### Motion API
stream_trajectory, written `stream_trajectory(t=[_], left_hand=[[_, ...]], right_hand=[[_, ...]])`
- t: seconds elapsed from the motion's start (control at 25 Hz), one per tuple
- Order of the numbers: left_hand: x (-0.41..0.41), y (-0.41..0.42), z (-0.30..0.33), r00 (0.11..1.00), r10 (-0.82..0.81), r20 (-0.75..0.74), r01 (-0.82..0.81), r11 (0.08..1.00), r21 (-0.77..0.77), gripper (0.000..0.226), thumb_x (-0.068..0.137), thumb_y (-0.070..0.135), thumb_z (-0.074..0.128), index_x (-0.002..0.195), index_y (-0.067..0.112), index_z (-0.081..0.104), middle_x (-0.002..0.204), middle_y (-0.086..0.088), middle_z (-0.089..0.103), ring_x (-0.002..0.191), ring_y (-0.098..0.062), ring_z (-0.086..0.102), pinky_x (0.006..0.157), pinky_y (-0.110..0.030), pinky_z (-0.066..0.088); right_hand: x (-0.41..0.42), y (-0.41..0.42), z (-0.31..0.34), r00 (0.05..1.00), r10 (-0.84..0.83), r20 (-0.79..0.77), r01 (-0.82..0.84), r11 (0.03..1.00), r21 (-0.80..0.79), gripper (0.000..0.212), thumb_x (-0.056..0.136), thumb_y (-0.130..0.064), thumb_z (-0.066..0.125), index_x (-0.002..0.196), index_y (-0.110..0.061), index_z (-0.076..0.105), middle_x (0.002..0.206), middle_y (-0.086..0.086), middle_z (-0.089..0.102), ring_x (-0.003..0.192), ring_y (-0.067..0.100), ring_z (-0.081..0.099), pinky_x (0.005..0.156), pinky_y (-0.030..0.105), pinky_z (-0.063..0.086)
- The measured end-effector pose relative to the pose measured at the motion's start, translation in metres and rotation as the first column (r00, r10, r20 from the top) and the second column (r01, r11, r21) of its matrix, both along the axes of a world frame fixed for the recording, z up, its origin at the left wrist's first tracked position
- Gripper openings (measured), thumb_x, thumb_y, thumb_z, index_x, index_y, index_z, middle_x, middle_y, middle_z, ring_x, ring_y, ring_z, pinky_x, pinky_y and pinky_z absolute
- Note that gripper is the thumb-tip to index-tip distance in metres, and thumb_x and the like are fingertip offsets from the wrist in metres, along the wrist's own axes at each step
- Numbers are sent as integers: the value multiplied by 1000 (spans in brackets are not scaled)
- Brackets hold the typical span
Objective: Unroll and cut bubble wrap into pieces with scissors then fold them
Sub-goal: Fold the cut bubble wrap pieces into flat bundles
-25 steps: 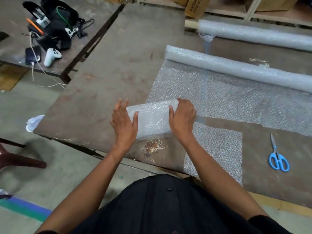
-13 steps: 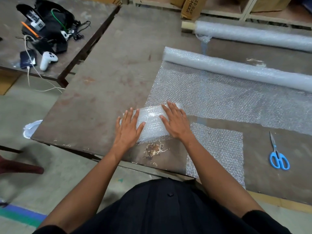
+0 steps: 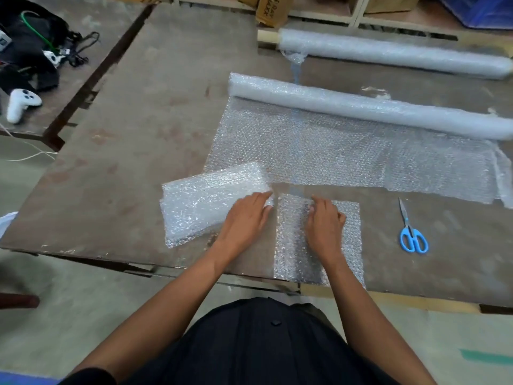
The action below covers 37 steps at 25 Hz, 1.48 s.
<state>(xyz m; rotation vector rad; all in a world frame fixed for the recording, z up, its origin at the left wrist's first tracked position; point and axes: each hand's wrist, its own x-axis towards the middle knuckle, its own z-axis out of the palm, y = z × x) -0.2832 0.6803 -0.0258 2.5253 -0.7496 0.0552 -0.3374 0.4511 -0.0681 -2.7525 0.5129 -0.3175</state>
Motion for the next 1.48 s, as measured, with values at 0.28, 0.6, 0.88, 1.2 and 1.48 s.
stream_trajectory(t=[0.28, 0.6, 0.88, 1.2, 1.48], left_hand=[[13, -89, -24, 976, -113, -186, 152, 967, 206, 55, 110, 9, 45, 164, 11, 31, 164, -23, 39, 132, -41, 60, 104, -55, 55], [26, -105, -17, 981, 6, -196, 47, 964, 263, 19, 104, 7, 61, 122, 1, 60, 115, -14, 63, 77, -21, 63, 70, -35, 60], [17, -97, -9, 985, 29, -172, -12, 995, 102, 19, 101, 10, 66, 119, 10, 59, 121, -8, 59, 90, -20, 64, 82, -35, 59], [1, -99, -11, 980, 64, -187, -32, 985, 171, 11, 103, 17, 67, 110, 12, 62, 117, -8, 55, 82, -19, 62, 82, -30, 57], [-6, -101, 25, 995, 29, -92, -33, 999, -38, 3, 106, 14, 61, 106, 13, 58, 101, -2, 64, 75, -13, 58, 61, -18, 43]], right_hand=[[-27, -91, 4, 982, -47, -185, 35, 997, -69, 43, 109, -14, 45, 151, -20, 47, 156, 10, 50, 139, 32, 50, 108, 55, 37], [-3, -136, 18, 955, 88, -284, -71, 995, 72, 17, 102, -29, 67, 117, -21, 66, 118, 2, 68, 111, 23, 62, 106, 50, 44], [-22, -150, 39, 985, 97, -140, 20, 750, 661, 16, 98, -17, 74, 106, -22, 61, 106, -2, 66, 86, 11, 65, 69, 24, 52], [-31, -156, 56, 969, 174, -174, 72, 476, 877, 40, 93, -23, 83, 124, -9, 61, 105, 17, 71, 65, 23, 74, 48, 31, 57], [-45, -165, 59, 995, 99, -26, -20, 437, 899, 18, 96, -4, 78, 107, 5, 67, 122, 18, 73, 88, 35, 80, 63, 40, 67]])
